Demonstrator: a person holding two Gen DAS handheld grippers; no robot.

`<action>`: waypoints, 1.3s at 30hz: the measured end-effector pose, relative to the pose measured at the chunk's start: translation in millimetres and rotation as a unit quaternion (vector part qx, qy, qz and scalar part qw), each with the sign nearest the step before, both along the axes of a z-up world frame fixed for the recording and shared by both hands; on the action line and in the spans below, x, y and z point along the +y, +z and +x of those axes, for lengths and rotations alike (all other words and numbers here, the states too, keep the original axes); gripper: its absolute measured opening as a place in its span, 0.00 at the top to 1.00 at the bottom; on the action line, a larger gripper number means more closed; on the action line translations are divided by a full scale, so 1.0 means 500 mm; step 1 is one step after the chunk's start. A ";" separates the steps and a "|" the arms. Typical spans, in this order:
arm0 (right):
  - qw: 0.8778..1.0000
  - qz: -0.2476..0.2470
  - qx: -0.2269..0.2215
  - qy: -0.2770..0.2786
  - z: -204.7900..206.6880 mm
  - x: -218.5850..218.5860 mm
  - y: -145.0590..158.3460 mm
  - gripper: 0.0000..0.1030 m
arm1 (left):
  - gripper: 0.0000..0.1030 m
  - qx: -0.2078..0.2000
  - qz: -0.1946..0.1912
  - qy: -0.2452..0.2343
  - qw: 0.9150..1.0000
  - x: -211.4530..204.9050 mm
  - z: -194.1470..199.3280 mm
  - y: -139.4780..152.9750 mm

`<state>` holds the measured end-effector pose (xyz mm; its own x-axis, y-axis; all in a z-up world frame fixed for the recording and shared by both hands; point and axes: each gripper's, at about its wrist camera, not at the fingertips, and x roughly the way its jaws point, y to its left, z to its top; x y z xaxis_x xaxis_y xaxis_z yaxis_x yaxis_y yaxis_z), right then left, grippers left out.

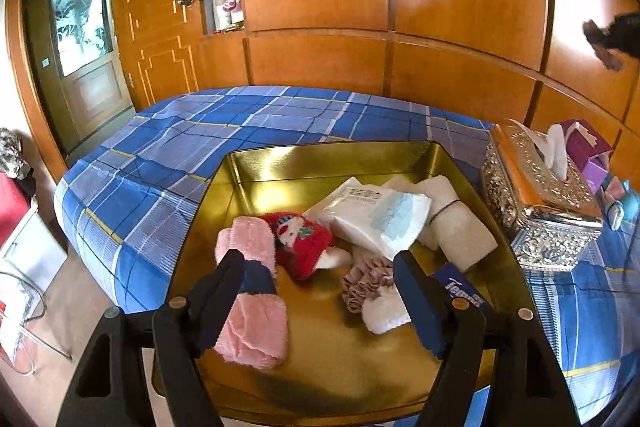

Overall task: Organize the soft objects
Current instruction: 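Carry the brown scrunchie with the right tool into the gold tray and release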

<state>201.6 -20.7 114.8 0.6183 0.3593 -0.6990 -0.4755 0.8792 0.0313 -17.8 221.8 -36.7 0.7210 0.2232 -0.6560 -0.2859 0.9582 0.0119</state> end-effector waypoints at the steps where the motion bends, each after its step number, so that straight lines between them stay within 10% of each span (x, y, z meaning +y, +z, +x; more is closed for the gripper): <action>1: 0.999 0.003 0.010 0.048 -0.028 0.053 -0.020 0.88 | 0.25 -0.002 -0.003 0.008 1.000 0.011 -0.001 0.002; 8: 0.965 -0.009 0.117 0.235 -0.198 0.272 -0.196 0.88 | 0.25 -0.026 -0.012 0.089 0.996 0.118 -0.021 0.033; 16: 0.933 -0.035 0.231 0.273 -0.282 0.363 -0.387 0.81 | 0.21 -0.037 -0.013 0.115 0.993 0.155 -0.031 0.041; 19: 0.934 -0.032 0.239 0.265 -0.286 0.362 -0.409 0.64 | 0.20 -0.032 -0.012 0.108 0.994 0.148 -0.025 0.035; 28: 0.945 -0.006 0.230 0.232 -0.281 0.311 -0.400 0.58 | 0.19 -0.037 -0.007 0.097 0.995 0.126 -0.027 0.038; 39: 0.984 -0.015 0.074 0.159 -0.297 0.188 -0.293 0.58 | 0.19 -0.038 -0.002 0.013 0.999 0.028 -0.017 0.045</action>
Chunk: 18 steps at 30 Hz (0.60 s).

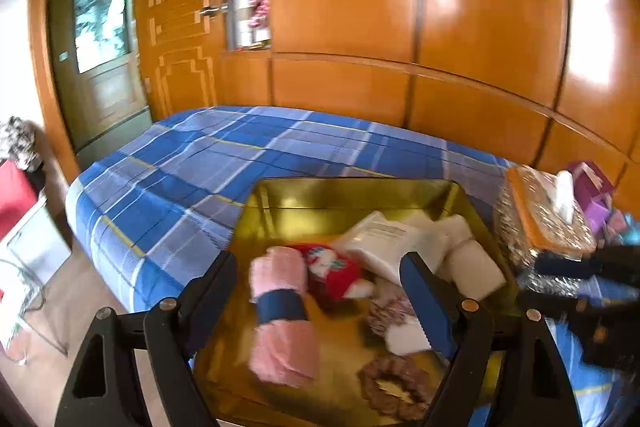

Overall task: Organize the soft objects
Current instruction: 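Carry the brown scrunchie with the right tool into the gold tray and release, then move both tools back over the bed toward the white sock and plush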

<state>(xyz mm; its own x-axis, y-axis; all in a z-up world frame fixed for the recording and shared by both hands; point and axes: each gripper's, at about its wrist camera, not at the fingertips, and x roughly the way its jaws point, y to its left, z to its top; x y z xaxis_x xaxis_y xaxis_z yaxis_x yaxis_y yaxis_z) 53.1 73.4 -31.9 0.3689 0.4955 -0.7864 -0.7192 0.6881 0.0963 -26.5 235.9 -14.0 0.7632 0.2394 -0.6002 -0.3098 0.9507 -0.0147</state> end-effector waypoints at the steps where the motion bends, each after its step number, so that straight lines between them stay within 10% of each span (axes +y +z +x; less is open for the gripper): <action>1: 1.000 0.001 -0.007 -0.006 0.002 -0.011 0.007 0.58 | 0.19 0.000 0.002 -0.010 1.000 -0.013 0.000 0.001; 18: 0.972 0.027 -0.084 -0.217 0.084 -0.392 0.114 0.58 | 0.19 0.000 0.036 -0.164 0.986 -0.214 0.002 0.043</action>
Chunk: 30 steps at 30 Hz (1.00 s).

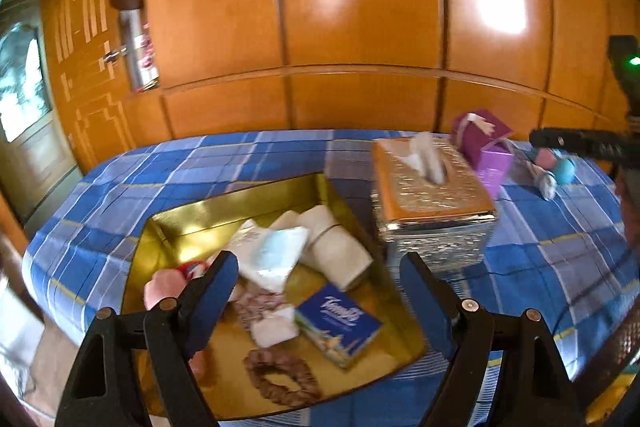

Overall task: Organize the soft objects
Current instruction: 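Move both tools back over the bed toward the white sock and plush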

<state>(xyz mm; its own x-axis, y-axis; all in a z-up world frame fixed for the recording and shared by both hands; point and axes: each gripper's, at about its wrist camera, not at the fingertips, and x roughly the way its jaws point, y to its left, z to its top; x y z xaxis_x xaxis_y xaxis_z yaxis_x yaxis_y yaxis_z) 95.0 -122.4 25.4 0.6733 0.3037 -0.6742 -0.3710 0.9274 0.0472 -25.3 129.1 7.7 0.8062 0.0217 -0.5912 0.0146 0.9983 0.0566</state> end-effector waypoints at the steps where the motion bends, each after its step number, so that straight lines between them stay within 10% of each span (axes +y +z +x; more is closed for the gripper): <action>1: 1.000 0.004 0.000 -0.015 0.007 -0.022 0.002 0.58 | 0.19 0.000 0.003 -0.009 1.000 -0.011 0.001 0.003; 14: 0.961 0.043 -0.011 -0.274 0.076 -0.366 -0.013 0.58 | 0.19 0.007 0.032 -0.153 0.988 -0.199 0.037 0.038; 24: 0.842 0.151 0.038 -0.516 0.040 -0.666 -0.107 0.58 | 0.19 0.027 0.042 -0.263 0.963 -0.395 0.117 0.043; 30: 0.848 0.170 0.066 -0.498 0.042 -0.666 -0.127 0.58 | 0.19 0.070 0.029 -0.290 0.954 -0.511 0.201 0.004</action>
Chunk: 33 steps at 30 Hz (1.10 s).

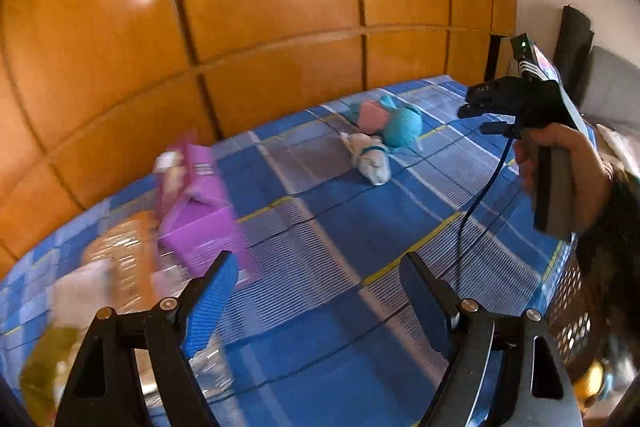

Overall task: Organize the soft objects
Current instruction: 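Move both tools back over the bed toward the white sock and plush, then close the left tool on the white sock with blue band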

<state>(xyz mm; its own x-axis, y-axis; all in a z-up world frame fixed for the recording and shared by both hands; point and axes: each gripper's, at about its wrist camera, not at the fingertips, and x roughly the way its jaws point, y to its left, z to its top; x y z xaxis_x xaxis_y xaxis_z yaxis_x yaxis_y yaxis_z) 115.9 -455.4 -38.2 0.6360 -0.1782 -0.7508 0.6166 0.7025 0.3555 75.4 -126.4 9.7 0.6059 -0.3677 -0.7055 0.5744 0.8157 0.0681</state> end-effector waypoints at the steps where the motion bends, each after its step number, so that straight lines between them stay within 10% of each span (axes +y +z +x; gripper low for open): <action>1: 1.000 0.002 -0.001 0.006 0.002 0.008 -0.001 0.58 | 0.19 0.008 0.002 -0.002 1.000 -0.027 0.020 -0.011; 22: 0.996 0.070 -0.012 0.056 0.018 0.023 -0.016 0.58 | 0.16 0.115 -0.003 0.009 0.993 -0.338 0.353 -0.184; 27: 0.996 0.068 -0.011 0.063 0.022 0.027 -0.018 0.58 | 0.56 0.142 -0.002 -0.003 0.990 -0.361 0.382 -0.232; 33: 0.995 0.064 -0.008 0.080 0.027 0.038 -0.020 0.58 | 0.64 0.123 -0.005 -0.002 0.992 -0.314 0.310 -0.216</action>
<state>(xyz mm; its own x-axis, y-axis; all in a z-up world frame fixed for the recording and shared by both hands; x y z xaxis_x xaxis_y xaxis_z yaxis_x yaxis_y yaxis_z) 129.5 -436.4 -48.1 0.6607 0.0227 -0.7503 0.4933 0.7403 0.4568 230.2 -283.3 -98.3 0.4139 -0.3770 -0.8286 0.5754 0.8136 -0.0828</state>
